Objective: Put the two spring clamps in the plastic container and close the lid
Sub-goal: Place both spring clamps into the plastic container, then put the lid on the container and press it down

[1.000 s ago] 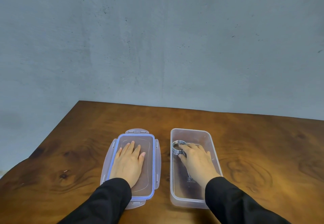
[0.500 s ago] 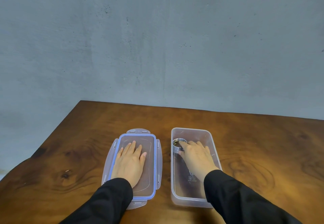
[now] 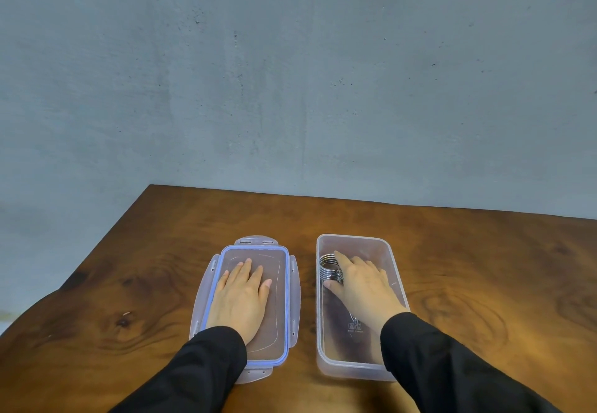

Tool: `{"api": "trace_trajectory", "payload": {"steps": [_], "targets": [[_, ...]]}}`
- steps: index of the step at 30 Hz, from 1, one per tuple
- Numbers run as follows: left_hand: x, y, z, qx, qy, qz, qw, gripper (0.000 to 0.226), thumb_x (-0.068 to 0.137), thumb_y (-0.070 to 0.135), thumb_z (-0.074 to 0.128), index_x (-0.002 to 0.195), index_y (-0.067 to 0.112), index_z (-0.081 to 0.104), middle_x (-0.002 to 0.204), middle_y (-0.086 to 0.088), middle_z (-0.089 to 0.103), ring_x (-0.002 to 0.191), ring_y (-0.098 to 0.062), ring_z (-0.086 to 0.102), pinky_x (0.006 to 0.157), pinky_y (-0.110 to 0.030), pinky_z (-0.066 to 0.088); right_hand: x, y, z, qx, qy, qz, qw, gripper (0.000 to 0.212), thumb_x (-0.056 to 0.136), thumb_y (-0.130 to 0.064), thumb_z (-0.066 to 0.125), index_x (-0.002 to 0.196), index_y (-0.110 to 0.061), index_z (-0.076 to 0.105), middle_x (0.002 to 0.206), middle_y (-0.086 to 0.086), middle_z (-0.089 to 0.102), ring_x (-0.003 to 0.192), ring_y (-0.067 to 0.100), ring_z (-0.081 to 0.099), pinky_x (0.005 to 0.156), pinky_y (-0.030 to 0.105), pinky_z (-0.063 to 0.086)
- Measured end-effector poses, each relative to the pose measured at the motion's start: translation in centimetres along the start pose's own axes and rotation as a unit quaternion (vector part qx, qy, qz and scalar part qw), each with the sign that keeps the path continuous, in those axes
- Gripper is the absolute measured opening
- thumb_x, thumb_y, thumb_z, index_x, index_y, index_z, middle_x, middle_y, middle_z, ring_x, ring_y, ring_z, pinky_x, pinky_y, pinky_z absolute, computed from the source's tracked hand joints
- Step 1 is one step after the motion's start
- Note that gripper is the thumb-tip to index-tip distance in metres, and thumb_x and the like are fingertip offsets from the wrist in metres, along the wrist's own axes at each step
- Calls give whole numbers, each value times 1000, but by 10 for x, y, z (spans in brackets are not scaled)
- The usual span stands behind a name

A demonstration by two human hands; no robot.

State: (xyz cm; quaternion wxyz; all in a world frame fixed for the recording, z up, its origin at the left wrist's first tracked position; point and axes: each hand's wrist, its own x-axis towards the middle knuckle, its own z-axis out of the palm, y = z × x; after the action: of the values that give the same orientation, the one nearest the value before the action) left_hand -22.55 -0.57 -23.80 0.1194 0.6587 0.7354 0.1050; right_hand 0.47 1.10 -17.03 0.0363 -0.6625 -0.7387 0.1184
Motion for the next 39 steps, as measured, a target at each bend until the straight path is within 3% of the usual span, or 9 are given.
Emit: {"api": "trace_trajectory", "payload": {"steps": [4, 8, 13, 16, 23, 28, 32, 36, 39], "targets": [[-2, 1, -2, -8, 3, 0, 1000, 56, 103, 50, 24, 154, 28, 30, 165, 4, 25, 152, -17, 20, 124, -36, 7, -14, 8, -20, 94, 87, -27, 991, 56, 99, -49, 51, 149, -26, 43, 146, -1, 55, 133, 23, 51, 110, 39, 42], [0, 1, -5, -69, 10, -8, 998, 46, 101, 50, 38, 141, 29, 45, 158, 4, 39, 146, -19, 35, 124, -39, 18, -31, 47, -31, 130, 193, -18, 972, 43, 100, -41, 49, 136, -19, 57, 132, 4, 62, 120, 25, 56, 100, 47, 48], [-7, 32, -24, -5, 81, 50, 995, 23, 98, 49, 47, 99, 29, 59, 105, 6, 63, 98, -14, 58, 96, -35, 49, -49, 84, -19, 214, 134, 90, 963, 53, 99, -39, 55, 144, -13, 51, 139, 8, 60, 123, 29, 57, 99, 40, 47], [-12, 63, -21, -1, 4, 38, 999, 34, 96, 55, 49, 93, 24, 62, 88, 2, 64, 80, -15, 63, 79, -32, 58, -54, 88, -11, 283, 96, 118, 947, 45, 98, -38, 58, 138, -18, 58, 124, 1, 69, 112, 24, 63, 87, 35, 49], [-5, 84, -9, 77, -37, -11, 996, 28, 98, 42, 54, 109, 21, 67, 102, -4, 70, 92, -21, 69, 83, -32, 58, -56, 91, -9, 302, 77, 76, 947, 31, 102, -30, 51, 127, -31, 69, 119, -4, 70, 104, 17, 62, 77, 29, 45], [-1, 90, -29, 29, -42, -69, 996, 19, 98, 30, 54, 97, 18, 69, 82, -2, 66, 82, -21, 69, 76, -30, 58, -54, 95, -8, 294, 74, 58, 951, 32, 103, -29, 49, 130, -28, 67, 124, 0, 68, 103, 18, 60, 71, 22, 43], [1, 95, -96, 10, 10, -50, 999, 29, 97, 25, 48, 79, 10, 64, 78, -9, 69, 74, -28, 63, 65, -32, 44, -57, 98, -11, 261, 86, 53, 960, 44, 102, -37, 51, 142, -20, 56, 142, 3, 58, 124, 22, 53, 98, 33, 47], [-11, 102, -182, -219, 69, 7, 973, 31, 92, 16, 46, 63, 5, 45, 64, -19, 59, 55, -30, 54, 54, -33, 37, -62, 92, -40, 327, 196, 23, 924, 46, 100, -39, 54, 141, -17, 56, 140, -1, 58, 128, 18, 53, 106, 34, 44], [-36, 124, -213, -520, 33, 25, 853, 23, 96, 13, 43, 80, -1, 54, 87, -20, 75, 63, -38, 71, 49, -36, 56, -64, 79, -69, 474, 130, 27, 871, 47, 100, -45, 50, 141, -21, 56, 132, -4, 67, 115, 14, 66, 102, 39, 52]]}}
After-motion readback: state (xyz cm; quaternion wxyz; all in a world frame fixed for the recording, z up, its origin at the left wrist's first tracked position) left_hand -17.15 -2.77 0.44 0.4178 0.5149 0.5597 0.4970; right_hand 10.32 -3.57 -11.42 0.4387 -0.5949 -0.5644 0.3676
